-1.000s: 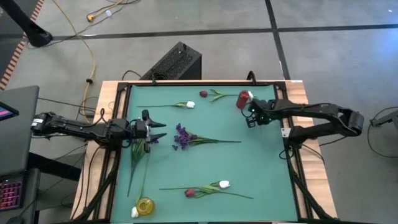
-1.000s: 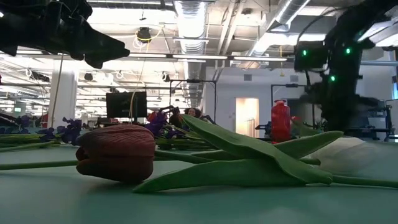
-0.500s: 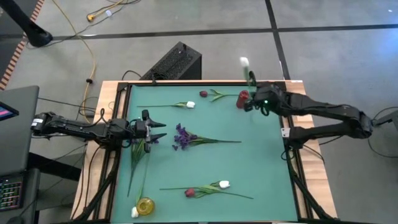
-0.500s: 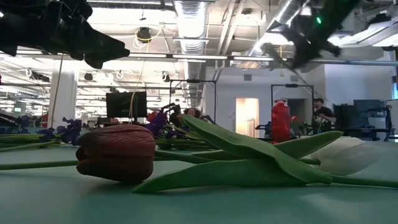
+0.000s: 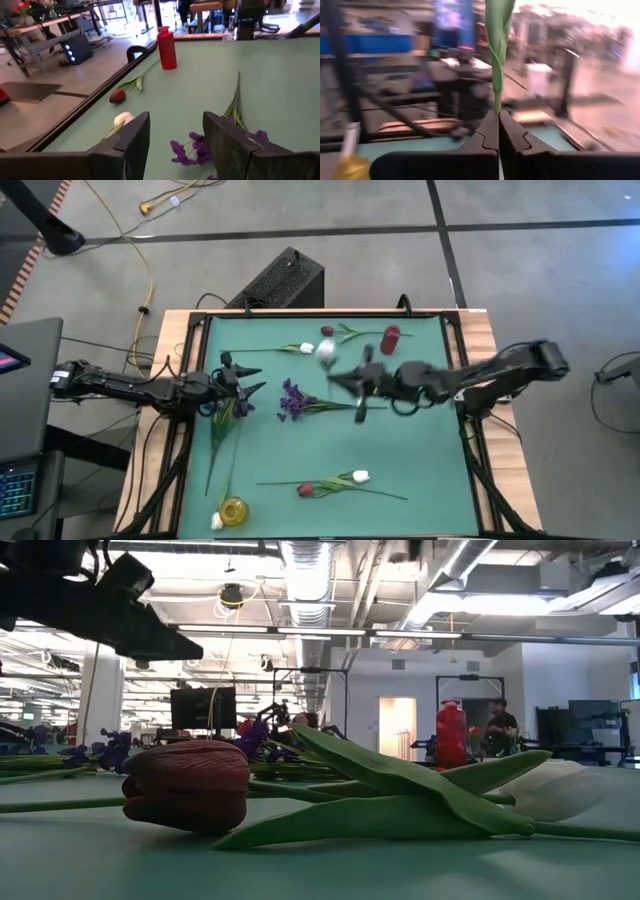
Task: Sort flowers into vase by color
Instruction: Put the white tulip into the yellow vase
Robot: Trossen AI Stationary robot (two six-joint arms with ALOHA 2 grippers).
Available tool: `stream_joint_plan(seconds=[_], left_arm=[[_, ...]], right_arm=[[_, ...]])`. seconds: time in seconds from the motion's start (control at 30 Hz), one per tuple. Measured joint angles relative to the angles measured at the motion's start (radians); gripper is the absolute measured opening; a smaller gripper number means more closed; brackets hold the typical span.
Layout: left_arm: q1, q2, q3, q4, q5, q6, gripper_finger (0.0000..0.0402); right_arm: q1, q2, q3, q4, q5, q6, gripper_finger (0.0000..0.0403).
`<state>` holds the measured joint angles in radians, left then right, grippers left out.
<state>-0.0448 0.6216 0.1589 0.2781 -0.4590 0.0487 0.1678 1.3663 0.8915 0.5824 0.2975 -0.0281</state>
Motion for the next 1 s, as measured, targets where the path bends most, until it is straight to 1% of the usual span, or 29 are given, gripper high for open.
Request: stream_joint_plan(seconds=[0.17,0.27,0.43,0.53,0.73,1.0], left_arm=[[0.0,0.0,0.0,-0.005,0.001,-0.004,0.0174],[0.0,0.0,0.0,-0.006,0.001,-0.004,0.0174],[0.0,0.0,0.0,-0.041,-0.038,-0.002,0.0174],[0.0,0.0,0.0,-0.073,-0.062,-0.001,0.0174],[0.0,0.0,0.0,-0.114,-0.09,-0.003,0.0174],[0.0,0.0,0.0,-0.117,-0.088,-0.007,0.0174]], right_arm=[[0.027,0.237,0.012,0.457,-0.178,-0.042,0.0021],[0.028,0.365,0.073,0.586,-0.262,-0.041,0.0021],[0.04,0.551,0.266,0.594,-0.341,0.006,0.0021],[0.057,0.646,0.389,0.57,-0.376,0.009,0.0021],[0.095,0.766,0.602,0.499,-0.384,0.012,0.0021],[0.14,0.948,0.874,0.446,-0.383,0.028,0.0021]])
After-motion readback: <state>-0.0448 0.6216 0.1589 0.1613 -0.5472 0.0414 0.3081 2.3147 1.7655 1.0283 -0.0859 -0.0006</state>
